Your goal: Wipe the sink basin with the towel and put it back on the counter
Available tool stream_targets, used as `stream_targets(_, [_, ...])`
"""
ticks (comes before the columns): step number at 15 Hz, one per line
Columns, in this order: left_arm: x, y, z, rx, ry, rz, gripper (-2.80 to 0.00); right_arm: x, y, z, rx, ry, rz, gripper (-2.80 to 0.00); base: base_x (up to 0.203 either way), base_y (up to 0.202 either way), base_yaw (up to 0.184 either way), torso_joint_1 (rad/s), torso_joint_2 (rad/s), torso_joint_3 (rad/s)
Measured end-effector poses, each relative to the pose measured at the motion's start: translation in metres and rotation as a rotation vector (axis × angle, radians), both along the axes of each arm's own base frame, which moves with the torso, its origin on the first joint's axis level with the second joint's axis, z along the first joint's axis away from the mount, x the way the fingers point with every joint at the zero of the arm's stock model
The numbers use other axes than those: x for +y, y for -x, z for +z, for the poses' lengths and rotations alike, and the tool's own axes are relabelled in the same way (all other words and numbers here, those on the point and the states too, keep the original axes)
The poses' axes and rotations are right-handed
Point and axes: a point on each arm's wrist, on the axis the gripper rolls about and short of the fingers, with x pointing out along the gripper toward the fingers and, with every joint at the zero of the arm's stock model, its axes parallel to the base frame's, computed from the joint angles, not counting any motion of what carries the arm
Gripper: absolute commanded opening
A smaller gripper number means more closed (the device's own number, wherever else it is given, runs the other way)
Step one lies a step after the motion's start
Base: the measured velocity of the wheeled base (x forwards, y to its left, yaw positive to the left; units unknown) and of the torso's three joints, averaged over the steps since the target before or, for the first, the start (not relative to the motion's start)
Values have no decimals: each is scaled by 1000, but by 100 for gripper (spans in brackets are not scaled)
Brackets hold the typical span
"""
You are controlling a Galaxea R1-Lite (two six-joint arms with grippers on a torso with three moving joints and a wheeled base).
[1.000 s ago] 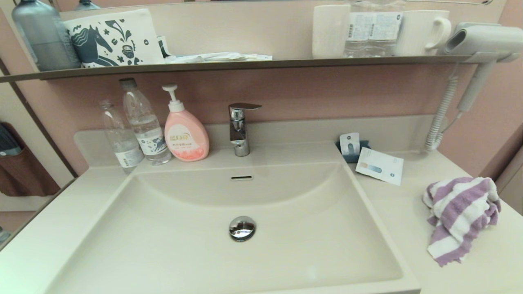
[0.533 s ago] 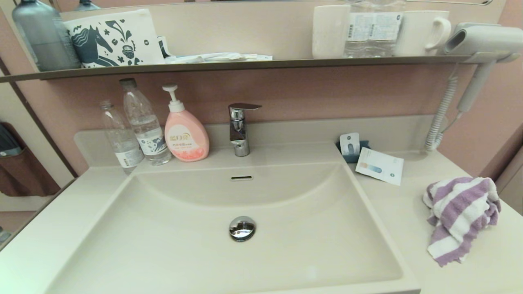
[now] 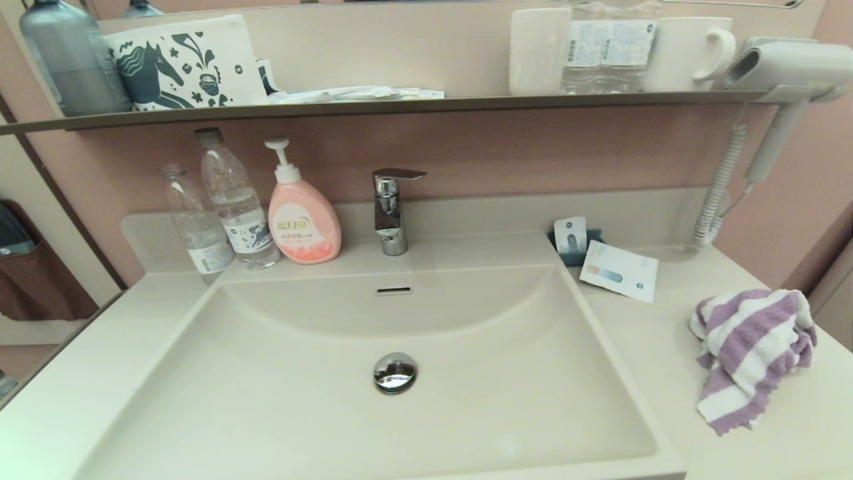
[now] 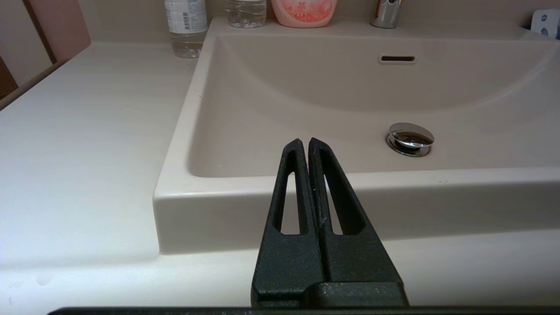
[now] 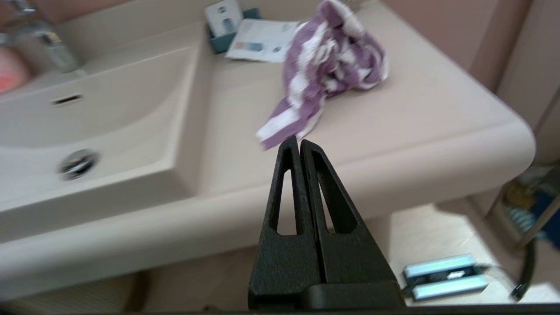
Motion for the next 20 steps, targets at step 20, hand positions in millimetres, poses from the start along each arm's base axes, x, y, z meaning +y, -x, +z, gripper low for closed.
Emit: stream_targets(20, [0, 0, 0, 0, 0, 0, -280, -1, -64, -92, -16, 254, -15, -280, 0, 0, 0, 0, 0, 0])
